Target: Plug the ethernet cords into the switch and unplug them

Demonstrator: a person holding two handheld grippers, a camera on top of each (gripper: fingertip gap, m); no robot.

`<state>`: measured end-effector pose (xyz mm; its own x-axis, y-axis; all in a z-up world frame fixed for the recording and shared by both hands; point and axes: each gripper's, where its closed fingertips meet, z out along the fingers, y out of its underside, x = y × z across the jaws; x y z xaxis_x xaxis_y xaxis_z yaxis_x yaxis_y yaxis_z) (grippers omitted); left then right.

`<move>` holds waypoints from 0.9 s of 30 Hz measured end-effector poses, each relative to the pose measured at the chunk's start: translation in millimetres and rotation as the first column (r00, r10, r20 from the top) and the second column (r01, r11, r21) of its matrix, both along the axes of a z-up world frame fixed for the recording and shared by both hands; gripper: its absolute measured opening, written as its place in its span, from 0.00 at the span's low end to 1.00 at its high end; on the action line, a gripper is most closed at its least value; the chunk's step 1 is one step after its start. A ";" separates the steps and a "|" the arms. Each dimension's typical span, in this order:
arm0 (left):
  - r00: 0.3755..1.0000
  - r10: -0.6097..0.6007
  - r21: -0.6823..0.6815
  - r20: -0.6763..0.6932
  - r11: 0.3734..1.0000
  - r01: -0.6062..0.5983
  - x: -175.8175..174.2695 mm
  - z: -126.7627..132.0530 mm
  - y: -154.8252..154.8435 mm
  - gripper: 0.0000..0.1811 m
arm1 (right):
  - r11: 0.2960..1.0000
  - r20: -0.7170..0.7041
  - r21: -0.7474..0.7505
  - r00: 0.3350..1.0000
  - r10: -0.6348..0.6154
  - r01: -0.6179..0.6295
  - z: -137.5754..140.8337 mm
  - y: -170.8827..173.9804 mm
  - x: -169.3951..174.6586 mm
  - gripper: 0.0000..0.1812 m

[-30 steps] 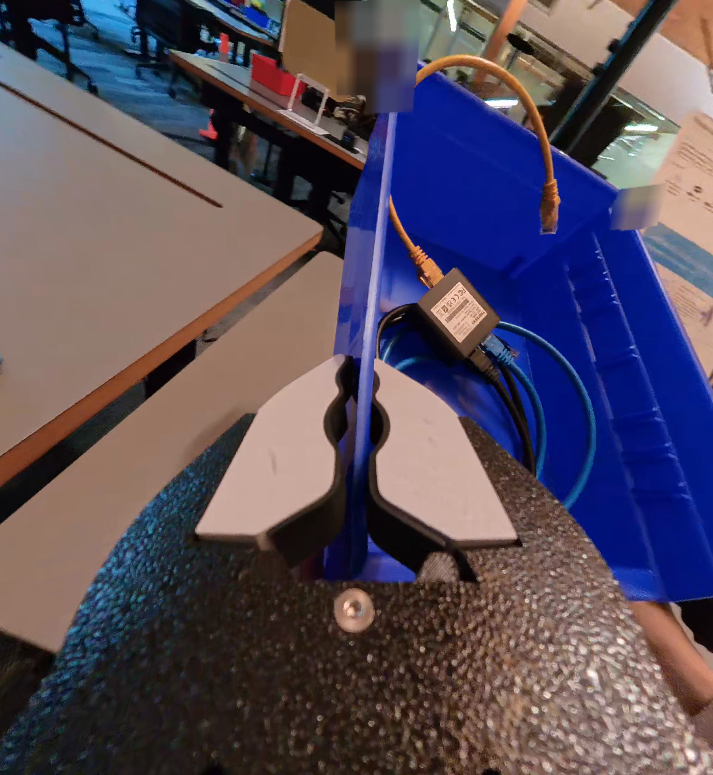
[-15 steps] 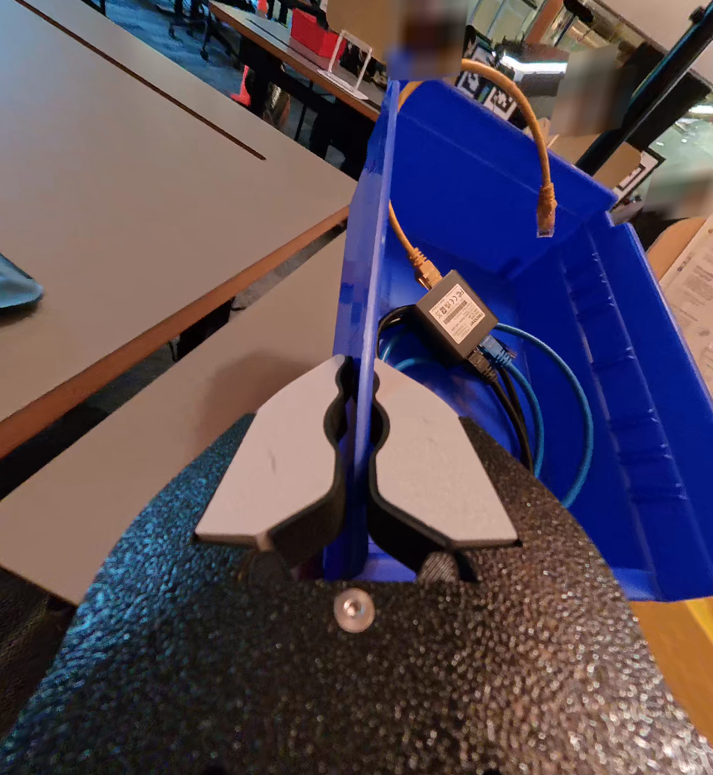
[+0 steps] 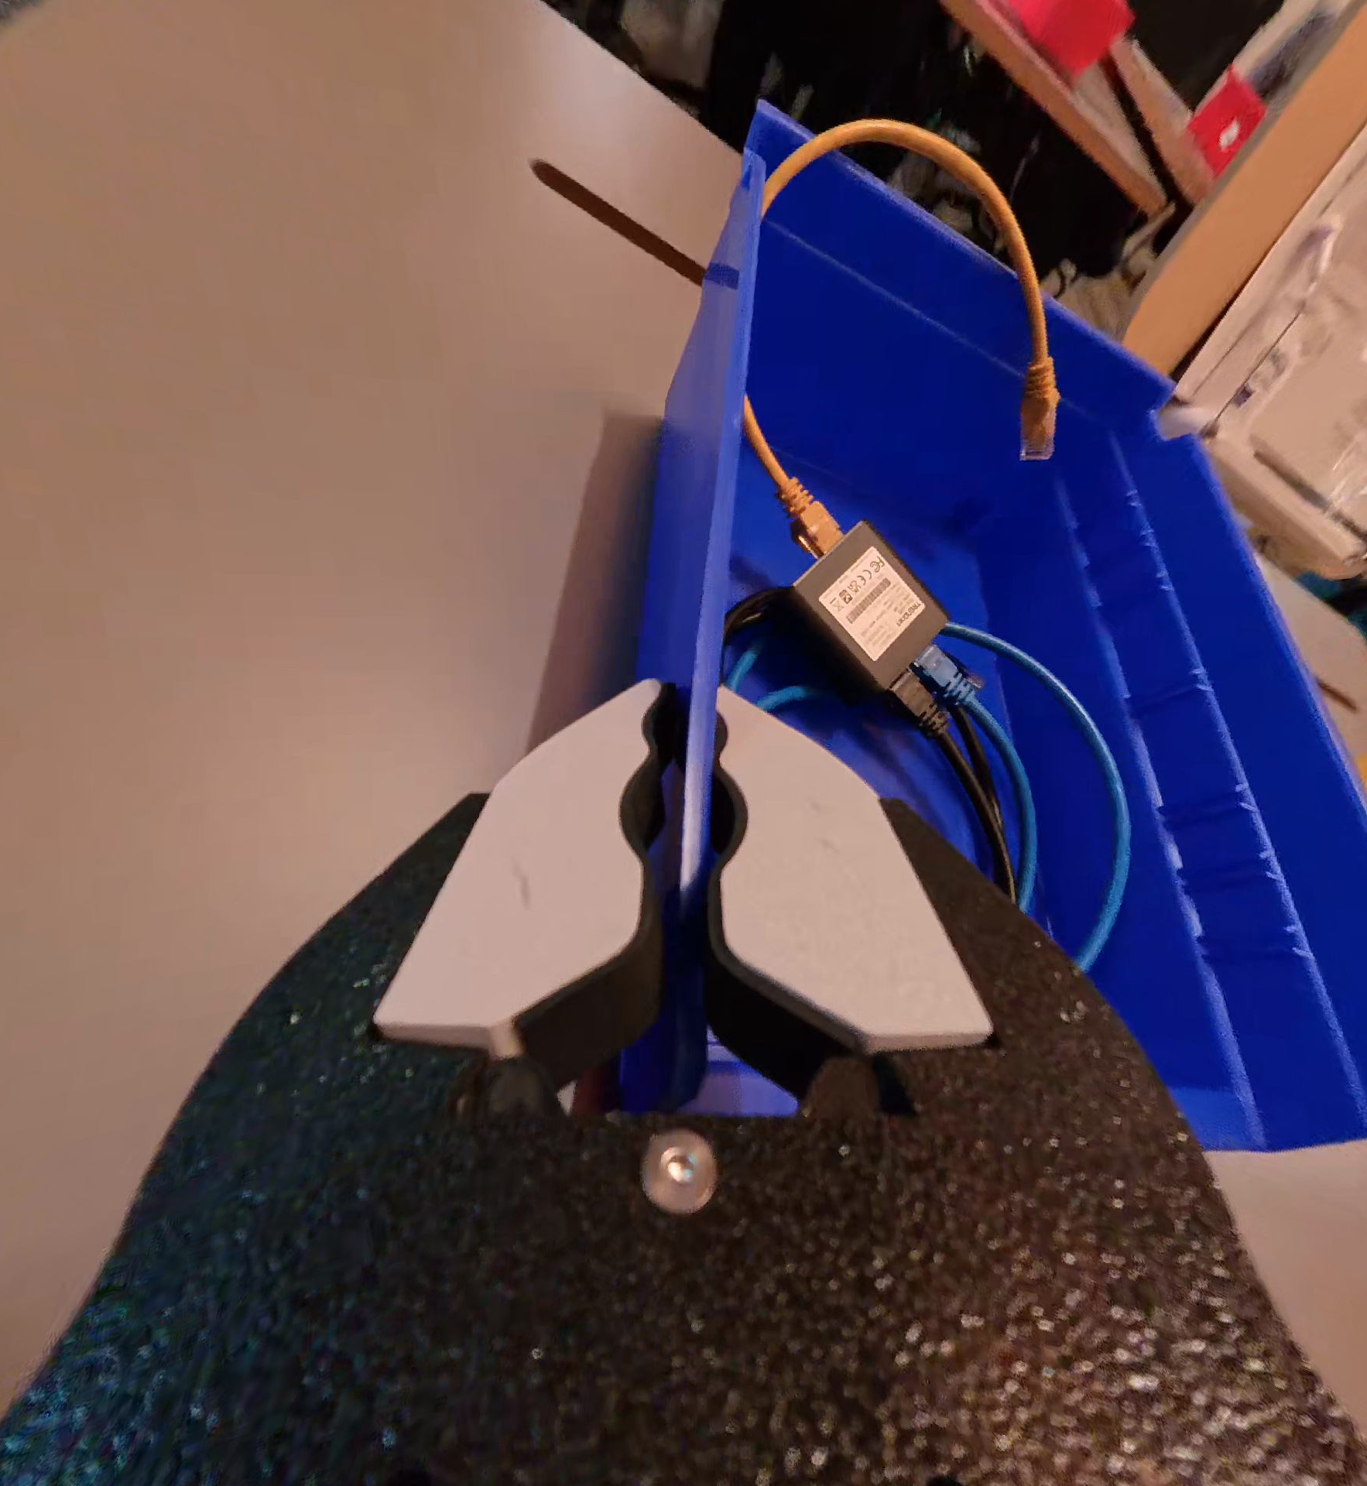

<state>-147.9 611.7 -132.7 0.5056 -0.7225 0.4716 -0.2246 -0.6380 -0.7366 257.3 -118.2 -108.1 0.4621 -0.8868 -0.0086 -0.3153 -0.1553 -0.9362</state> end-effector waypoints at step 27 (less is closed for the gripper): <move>0.948 -0.106 0.041 -0.299 0.991 0.123 126.0 45.5 -74.8 0.41 | 0.923 0.313 0.025 0.880 0.356 -0.383 93.1 159.8 -86.6 0.45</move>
<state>-21.8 536.9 -87.3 0.5281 -0.8057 0.2685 -0.5070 -0.5527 -0.6614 170.7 41.6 -15.0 0.7488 -0.6529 0.1141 0.0443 -0.1225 -0.9915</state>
